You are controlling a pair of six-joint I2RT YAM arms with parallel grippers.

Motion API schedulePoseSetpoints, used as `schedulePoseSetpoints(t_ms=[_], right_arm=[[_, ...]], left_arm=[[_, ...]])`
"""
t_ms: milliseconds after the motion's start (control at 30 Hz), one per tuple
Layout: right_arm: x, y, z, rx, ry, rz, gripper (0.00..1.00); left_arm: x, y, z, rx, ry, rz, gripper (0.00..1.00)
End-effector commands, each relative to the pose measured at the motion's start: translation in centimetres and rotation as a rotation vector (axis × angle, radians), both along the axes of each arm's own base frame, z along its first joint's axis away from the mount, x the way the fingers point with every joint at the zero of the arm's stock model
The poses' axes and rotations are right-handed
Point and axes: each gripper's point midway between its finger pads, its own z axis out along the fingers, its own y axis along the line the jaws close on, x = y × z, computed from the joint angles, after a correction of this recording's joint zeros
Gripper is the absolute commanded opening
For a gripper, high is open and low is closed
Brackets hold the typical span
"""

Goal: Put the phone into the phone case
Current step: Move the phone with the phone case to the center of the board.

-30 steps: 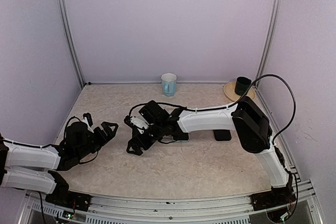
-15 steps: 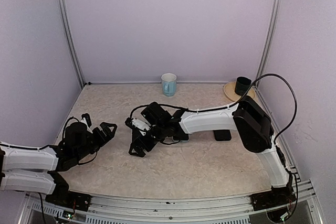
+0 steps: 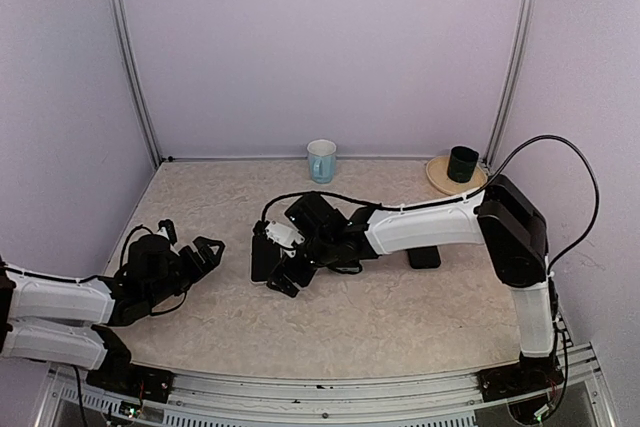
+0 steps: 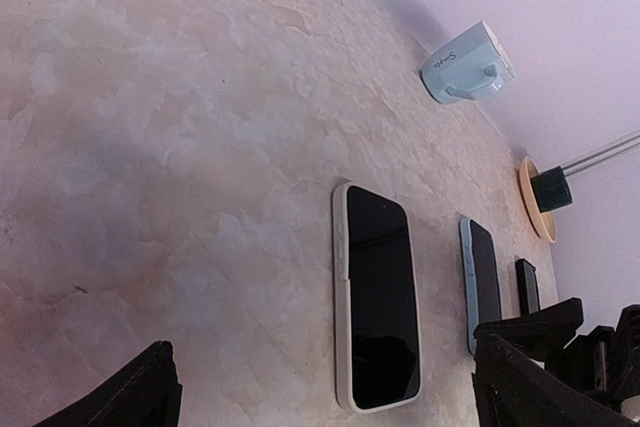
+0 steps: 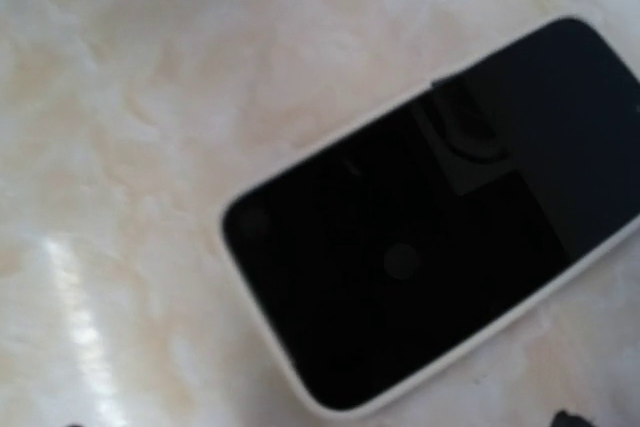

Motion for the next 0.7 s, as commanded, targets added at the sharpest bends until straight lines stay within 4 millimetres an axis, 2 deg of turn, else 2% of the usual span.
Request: schedulePoseSetpoints(t_ms=[0,367,567,667], right_arm=[[0.9,0.1,-2.7,-0.076,-0.044,-0.008,1.0],[1.4,1.9,-4.9,-0.089,-0.051,0.011,0.91],[2.5,2.6,-5.5,-0.095,-0.064,-0.019,0.79],[2.7,3.0,-5.9,-0.095,-0.065,-0.017,0.8]], left_arm=[[0.4,-0.3,0.9,-0.006,-0.033,-0.001,0.99],[0.3,0.0,0.8,-0.001,-0.031,0.008,0.99],[0.3,0.0,0.8,-0.005,-0.03,0.008,0.99],[0.2,0.1,0.8,-0.004,-0.03,0.012,0.99]])
